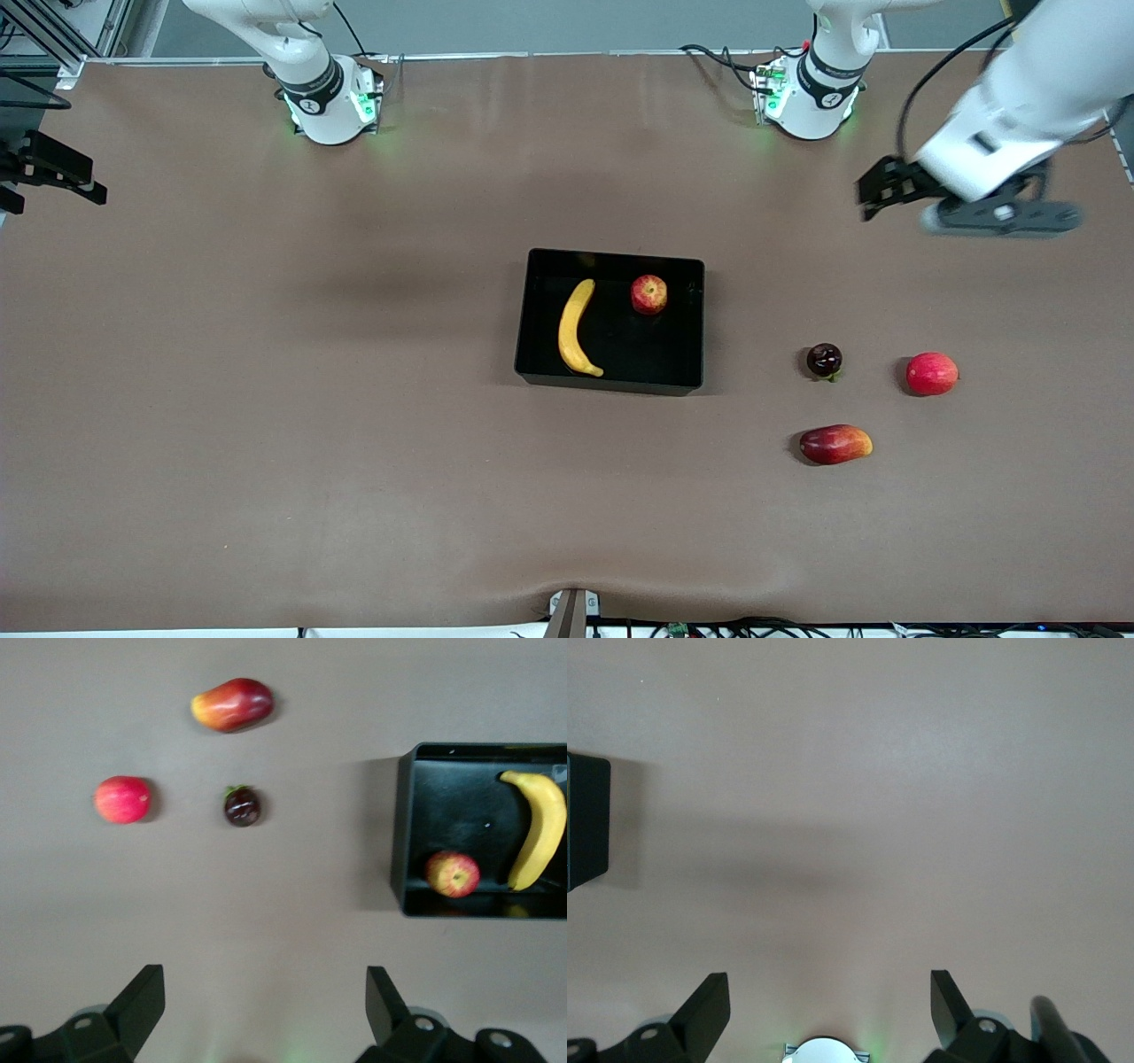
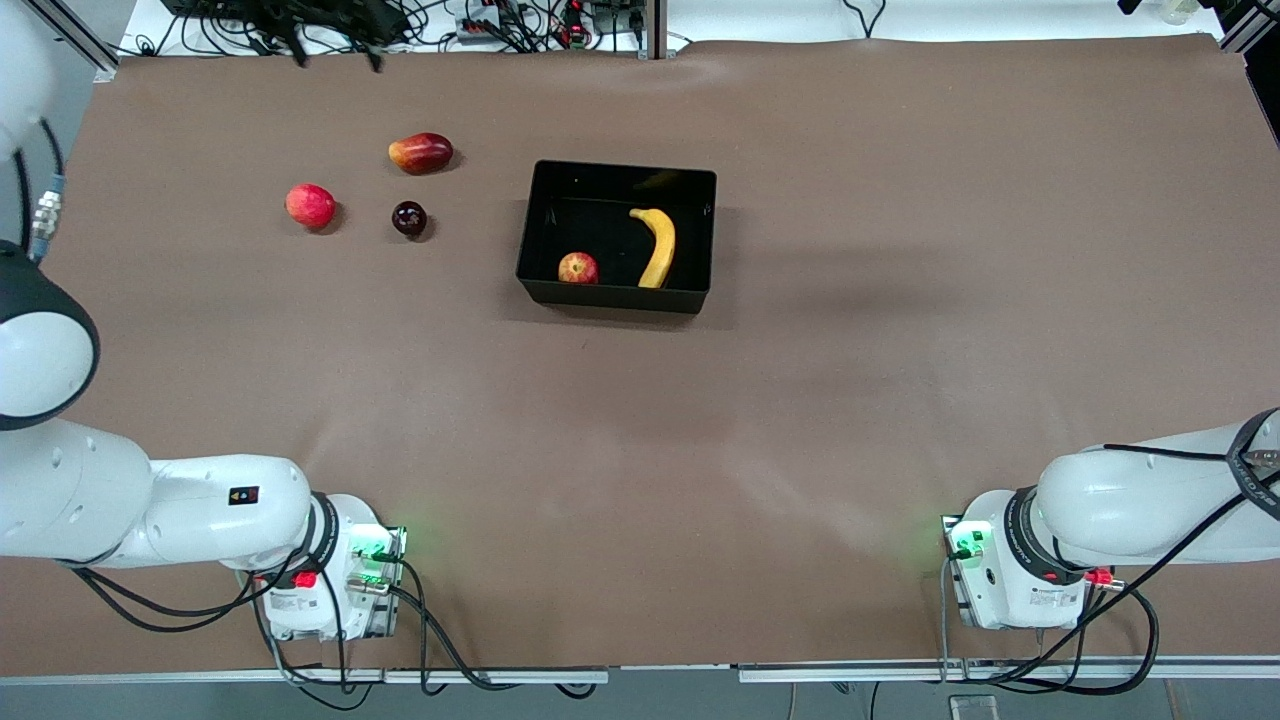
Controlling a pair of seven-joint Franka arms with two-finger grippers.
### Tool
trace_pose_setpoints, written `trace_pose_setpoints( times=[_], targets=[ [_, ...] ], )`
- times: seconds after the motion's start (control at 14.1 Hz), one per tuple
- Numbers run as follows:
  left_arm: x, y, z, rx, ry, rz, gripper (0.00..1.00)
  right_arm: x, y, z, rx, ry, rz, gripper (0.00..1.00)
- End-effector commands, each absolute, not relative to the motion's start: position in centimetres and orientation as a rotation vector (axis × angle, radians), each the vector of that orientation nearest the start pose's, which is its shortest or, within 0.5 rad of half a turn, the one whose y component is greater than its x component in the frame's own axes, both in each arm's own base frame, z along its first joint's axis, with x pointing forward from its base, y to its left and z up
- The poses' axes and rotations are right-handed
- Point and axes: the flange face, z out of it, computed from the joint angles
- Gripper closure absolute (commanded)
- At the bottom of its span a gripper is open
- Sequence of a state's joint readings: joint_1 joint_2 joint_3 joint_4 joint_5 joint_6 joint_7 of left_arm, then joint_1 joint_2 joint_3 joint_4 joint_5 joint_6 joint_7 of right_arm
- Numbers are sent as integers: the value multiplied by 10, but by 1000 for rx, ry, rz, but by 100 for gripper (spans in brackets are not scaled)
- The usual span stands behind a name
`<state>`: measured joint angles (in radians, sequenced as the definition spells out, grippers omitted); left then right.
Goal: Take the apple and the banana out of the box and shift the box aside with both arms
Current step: 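Move the left gripper over the small apple inside the black box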
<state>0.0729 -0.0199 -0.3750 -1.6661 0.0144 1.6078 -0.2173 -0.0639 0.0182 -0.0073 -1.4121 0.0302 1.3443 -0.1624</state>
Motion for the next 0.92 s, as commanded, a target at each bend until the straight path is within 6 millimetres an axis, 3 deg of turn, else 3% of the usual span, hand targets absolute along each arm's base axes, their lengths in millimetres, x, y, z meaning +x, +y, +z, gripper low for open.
trace_pose_setpoints(
  times=[0.0,0.21,0.35,0.5,0.71,0.85],
  targets=[
    [509,-216,557,-3122,98,-2,0,531,-36,671,-3107,-127,134,0],
    [503,-272,496,-3149,116,61,0,531,-36,671,-3108,-127,135,0],
    [504,-296,461,-3160,53,144,0,531,-36,671,-3107,-127,132,0],
    [500,-329,429,-3192,104,184,0,531,-36,671,-3108,-125,135,0],
    [496,-364,392,-3226,48,200,0,531,-37,671,-3107,-125,134,0],
    [494,-374,363,-3172,2,211,0,531,-37,671,-3107,-123,134,0]
  ],
)
